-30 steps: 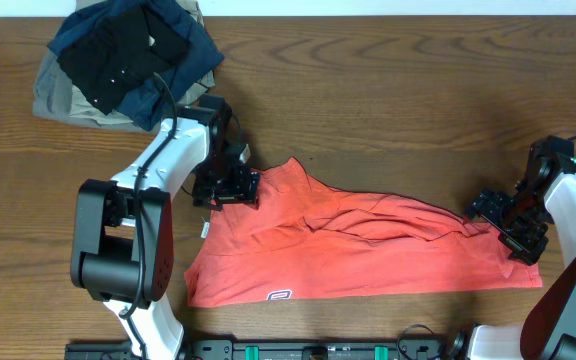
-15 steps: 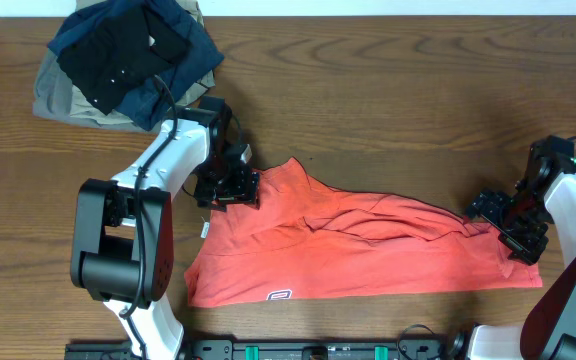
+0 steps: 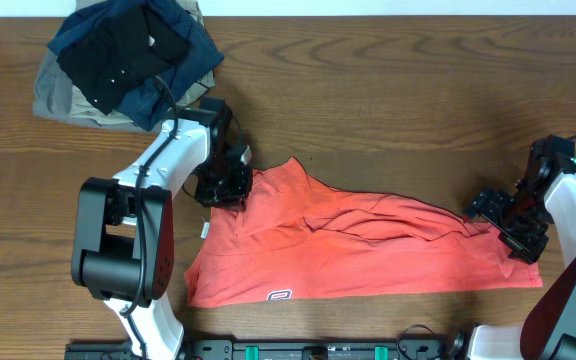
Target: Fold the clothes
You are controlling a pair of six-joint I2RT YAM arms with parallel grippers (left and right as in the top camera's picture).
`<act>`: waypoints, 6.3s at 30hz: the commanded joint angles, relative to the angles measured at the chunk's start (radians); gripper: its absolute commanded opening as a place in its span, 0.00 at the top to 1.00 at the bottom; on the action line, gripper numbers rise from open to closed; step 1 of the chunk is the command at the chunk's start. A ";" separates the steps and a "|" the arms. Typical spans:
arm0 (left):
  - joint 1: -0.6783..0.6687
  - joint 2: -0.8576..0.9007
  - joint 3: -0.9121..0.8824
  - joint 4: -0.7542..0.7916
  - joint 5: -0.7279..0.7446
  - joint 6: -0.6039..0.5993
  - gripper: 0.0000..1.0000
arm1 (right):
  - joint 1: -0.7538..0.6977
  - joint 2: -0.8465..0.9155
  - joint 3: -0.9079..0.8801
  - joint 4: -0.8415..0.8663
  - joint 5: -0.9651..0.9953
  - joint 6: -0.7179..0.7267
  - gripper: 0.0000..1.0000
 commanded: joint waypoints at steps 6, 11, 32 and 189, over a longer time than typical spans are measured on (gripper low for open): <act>0.036 -0.164 -0.005 -0.148 -0.077 0.006 0.94 | -0.009 -0.002 0.001 0.044 -0.004 -0.028 0.01; 0.074 -0.240 -0.005 -0.206 -0.086 0.018 0.94 | -0.009 -0.002 0.001 0.068 -0.004 -0.028 0.01; 0.150 -0.254 -0.006 -0.369 -0.187 0.009 0.94 | -0.011 -0.002 0.014 0.109 -0.098 -0.097 0.01; -0.357 -0.204 -0.170 0.389 0.051 -0.242 0.94 | 0.480 0.001 -0.055 0.293 -0.313 -0.110 0.81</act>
